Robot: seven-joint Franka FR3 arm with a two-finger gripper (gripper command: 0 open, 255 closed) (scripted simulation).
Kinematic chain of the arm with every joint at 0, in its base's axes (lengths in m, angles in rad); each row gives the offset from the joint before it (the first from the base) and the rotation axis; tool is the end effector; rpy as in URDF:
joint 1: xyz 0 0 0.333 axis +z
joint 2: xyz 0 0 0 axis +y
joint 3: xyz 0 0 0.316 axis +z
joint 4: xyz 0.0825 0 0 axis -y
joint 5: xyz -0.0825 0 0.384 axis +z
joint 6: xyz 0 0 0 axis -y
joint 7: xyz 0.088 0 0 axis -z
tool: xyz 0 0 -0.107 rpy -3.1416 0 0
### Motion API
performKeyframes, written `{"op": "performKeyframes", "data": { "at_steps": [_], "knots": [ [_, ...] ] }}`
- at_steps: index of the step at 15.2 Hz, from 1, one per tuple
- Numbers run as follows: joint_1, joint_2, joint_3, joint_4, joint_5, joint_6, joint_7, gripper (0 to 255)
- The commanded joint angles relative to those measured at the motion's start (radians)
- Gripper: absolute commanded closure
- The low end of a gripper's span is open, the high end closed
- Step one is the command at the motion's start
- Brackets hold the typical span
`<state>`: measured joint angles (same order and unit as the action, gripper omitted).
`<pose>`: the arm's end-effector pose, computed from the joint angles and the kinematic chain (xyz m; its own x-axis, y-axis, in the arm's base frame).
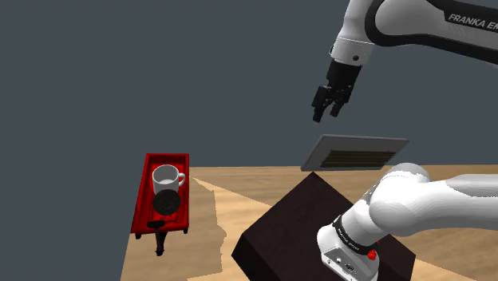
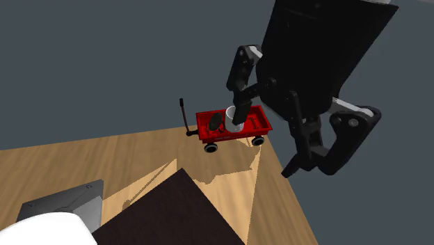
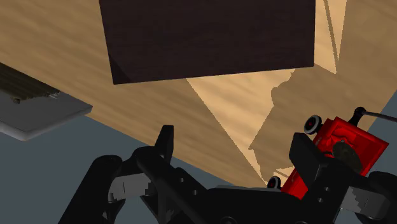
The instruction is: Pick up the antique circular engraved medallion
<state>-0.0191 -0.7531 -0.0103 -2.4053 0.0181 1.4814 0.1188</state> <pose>0.3020 -0.0075 0.5506 0.9749 -0.1417 -0.1717 -0.1446 -0.9895 -0.0048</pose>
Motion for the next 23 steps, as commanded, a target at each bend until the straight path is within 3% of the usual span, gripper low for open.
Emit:
{"op": "performKeyframes", "data": {
  "at_steps": [1,12,23],
  "knots": [
    [0.0,0.0,0.0,0.0,0.0,0.0,0.0,0],
    [0.099,0.208,-0.021,-0.173,0.099,0.45,-0.168,0],
    [0.235,0.573,-0.023,-0.155,0.295,0.856,-0.415,0]
  ]
}}
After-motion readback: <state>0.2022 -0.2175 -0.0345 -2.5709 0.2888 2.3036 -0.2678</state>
